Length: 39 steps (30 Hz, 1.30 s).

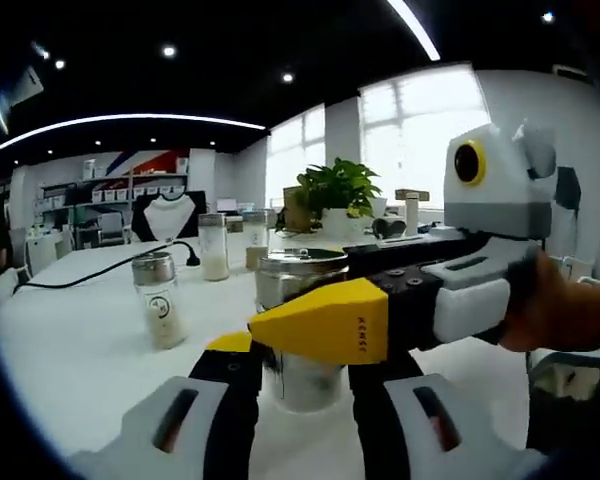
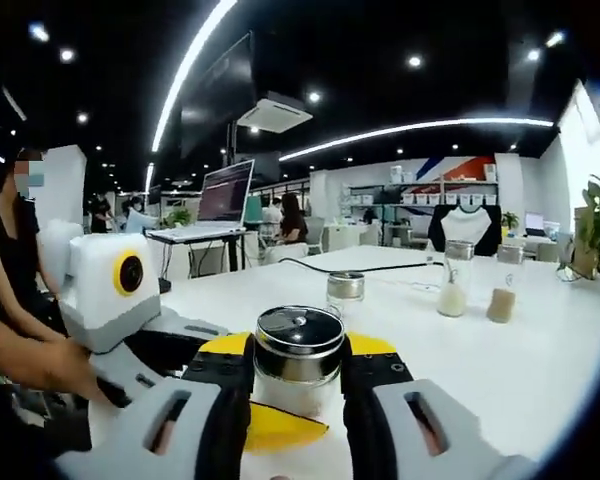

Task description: Rotate the seasoning bottle until the label or dispensing opening points toward the visible target arrow and the bottle remains upright within the marked orientation range

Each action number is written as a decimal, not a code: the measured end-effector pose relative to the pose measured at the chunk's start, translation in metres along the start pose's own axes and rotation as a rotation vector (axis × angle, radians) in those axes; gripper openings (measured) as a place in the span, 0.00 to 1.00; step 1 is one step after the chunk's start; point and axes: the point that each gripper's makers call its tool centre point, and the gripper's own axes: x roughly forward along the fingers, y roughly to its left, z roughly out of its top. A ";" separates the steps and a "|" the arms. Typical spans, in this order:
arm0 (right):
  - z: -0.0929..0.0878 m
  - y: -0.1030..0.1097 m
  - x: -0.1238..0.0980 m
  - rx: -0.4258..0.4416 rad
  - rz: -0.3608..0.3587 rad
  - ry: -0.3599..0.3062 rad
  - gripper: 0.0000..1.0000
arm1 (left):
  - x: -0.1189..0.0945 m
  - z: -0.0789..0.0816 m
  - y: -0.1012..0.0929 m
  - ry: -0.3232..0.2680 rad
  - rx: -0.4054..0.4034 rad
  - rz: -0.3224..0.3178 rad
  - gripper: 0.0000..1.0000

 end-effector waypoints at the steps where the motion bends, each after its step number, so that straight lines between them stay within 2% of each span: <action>1: 0.002 0.005 0.000 -0.035 0.042 -0.010 0.31 | 0.000 0.001 0.000 -0.007 0.009 -0.008 0.36; 3: 0.002 0.011 -0.002 -0.048 0.099 -0.018 0.31 | -0.002 0.001 -0.004 -0.010 0.046 -0.072 0.36; 4: 0.002 0.014 -0.005 -0.023 0.144 -0.022 0.31 | -0.004 0.002 -0.008 -0.013 0.027 -0.104 0.36; 6: 0.002 0.019 -0.007 -0.054 0.201 -0.024 0.31 | -0.006 0.001 -0.011 -0.013 -0.002 -0.167 0.36; 9: -0.001 0.025 -0.009 -0.101 0.262 -0.003 0.31 | -0.006 -0.003 -0.013 0.016 -0.007 -0.207 0.36; 12: -0.001 0.025 -0.010 -0.082 0.288 -0.005 0.31 | -0.006 -0.003 -0.017 0.019 0.020 -0.237 0.36; 14: 0.000 0.026 -0.013 -0.072 0.319 -0.019 0.31 | -0.007 0.000 -0.020 0.005 0.008 -0.290 0.36; 15: 0.002 0.029 -0.017 -0.049 0.367 -0.032 0.31 | -0.009 0.001 -0.024 0.007 -0.012 -0.328 0.36; 17: 0.004 0.033 -0.021 -0.025 0.411 -0.037 0.31 | -0.014 0.001 -0.031 0.008 0.000 -0.378 0.36; 22: 0.012 0.042 -0.033 0.042 0.522 -0.094 0.31 | -0.021 0.005 -0.045 -0.021 -0.050 -0.457 0.36; 23: 0.012 0.042 -0.033 0.047 0.524 -0.093 0.31 | -0.021 0.005 -0.046 -0.024 -0.052 -0.459 0.36; 24: 0.011 0.040 -0.032 0.051 0.514 -0.090 0.32 | -0.021 0.006 -0.046 -0.025 -0.045 -0.441 0.36; 25: 0.011 0.037 -0.030 0.046 0.492 -0.093 0.32 | -0.018 0.007 -0.039 -0.036 -0.003 -0.376 0.36; 29: 0.012 0.030 -0.022 0.042 0.382 -0.107 0.32 | -0.012 0.006 -0.027 -0.017 0.036 -0.223 0.35; 31: 0.010 0.022 -0.016 0.084 0.269 -0.084 0.32 | -0.008 0.005 -0.016 -0.011 0.072 -0.118 0.35; 33: 0.013 0.021 -0.011 0.038 0.193 -0.102 0.32 | -0.006 0.006 -0.010 -0.018 0.105 -0.059 0.35; 34: 0.012 0.019 -0.010 0.031 0.139 -0.087 0.33 | -0.005 0.006 -0.009 -0.016 0.114 -0.034 0.35; 36: 0.013 0.016 -0.009 0.036 0.076 -0.073 0.33 | -0.003 0.007 -0.006 -0.022 0.125 0.031 0.35; 39: 0.018 0.011 -0.007 0.011 -0.015 -0.085 0.33 | -0.002 0.011 -0.004 -0.046 0.105 0.115 0.35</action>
